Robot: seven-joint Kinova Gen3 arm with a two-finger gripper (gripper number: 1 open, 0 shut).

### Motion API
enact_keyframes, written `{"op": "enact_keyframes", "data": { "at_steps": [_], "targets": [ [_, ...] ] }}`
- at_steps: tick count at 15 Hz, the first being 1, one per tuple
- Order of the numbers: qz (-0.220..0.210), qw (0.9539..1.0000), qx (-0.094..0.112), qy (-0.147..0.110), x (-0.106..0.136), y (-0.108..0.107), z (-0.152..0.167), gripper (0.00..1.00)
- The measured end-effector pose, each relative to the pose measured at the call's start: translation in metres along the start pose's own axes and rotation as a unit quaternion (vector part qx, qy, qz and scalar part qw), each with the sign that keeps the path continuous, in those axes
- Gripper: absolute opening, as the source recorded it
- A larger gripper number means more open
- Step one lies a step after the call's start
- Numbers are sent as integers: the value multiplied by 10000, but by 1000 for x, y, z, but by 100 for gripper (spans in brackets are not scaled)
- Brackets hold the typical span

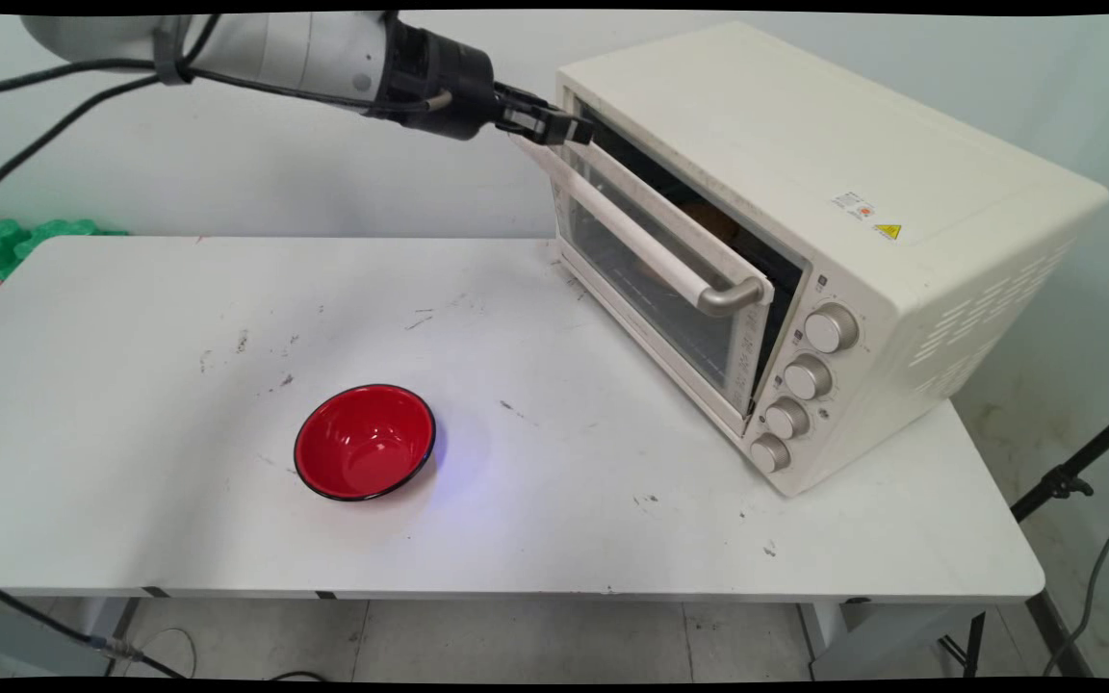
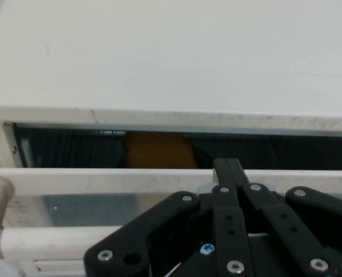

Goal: Close the oven

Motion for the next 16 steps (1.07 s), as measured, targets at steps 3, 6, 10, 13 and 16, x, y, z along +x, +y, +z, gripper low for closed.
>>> {"op": "enact_keyframes", "data": {
  "at_steps": [3, 6, 10, 13, 16],
  "targets": [
    [50, 10000, 17, -40, 0, -4, -12, 0],
    [67, 9998, 45, -172, -4, -6, -19, 0],
    [68, 9994, 64, -344, -10, -5, -22, 0],
    [73, 9988, 82, -472, -14, -4, -23, 0],
    [69, 9983, 107, -576, -17, -4, -23, 0]
  ]
}}
